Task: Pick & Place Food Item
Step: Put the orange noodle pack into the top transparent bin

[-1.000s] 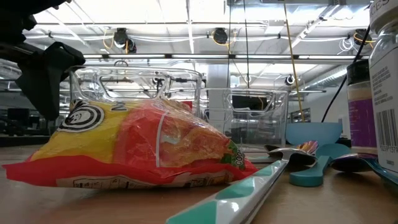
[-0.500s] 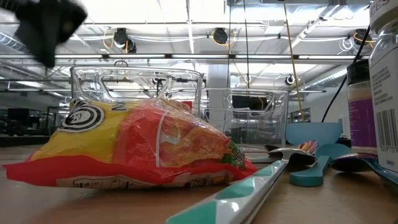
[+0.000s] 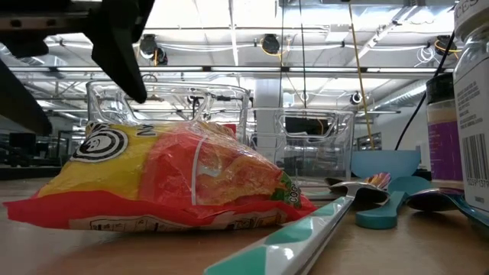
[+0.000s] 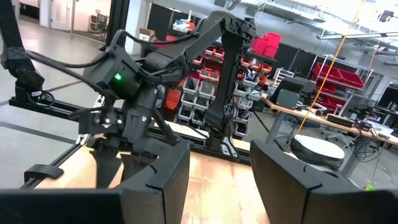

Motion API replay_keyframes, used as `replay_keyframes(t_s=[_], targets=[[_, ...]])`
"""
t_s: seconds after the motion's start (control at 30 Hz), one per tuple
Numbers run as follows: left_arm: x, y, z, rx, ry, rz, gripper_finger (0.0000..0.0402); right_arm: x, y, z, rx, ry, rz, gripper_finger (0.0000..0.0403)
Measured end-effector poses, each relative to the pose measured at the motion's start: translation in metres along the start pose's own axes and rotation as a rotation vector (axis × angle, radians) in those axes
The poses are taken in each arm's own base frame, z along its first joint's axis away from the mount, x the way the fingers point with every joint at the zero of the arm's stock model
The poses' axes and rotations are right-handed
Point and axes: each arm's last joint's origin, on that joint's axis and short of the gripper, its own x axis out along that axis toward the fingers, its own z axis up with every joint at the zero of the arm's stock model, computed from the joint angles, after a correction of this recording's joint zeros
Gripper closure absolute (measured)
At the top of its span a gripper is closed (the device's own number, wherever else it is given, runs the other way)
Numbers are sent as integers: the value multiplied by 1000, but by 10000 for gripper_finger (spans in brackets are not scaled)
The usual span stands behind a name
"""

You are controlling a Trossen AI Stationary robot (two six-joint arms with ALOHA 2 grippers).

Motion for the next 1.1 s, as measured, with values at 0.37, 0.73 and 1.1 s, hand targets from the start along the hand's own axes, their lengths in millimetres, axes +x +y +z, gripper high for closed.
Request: replay_keyframes(t_s=[0.37,0.73,1.1], targets=[[10,21,-11,86,66,8,209,0,0,0,-8,0,-1,243],[11,25,-11,84,69,14,283,0,0,0,-7,-2,-1,243],[11,24,-11,54,65,1,389,0,0,0,-6,-3,-2,243]])
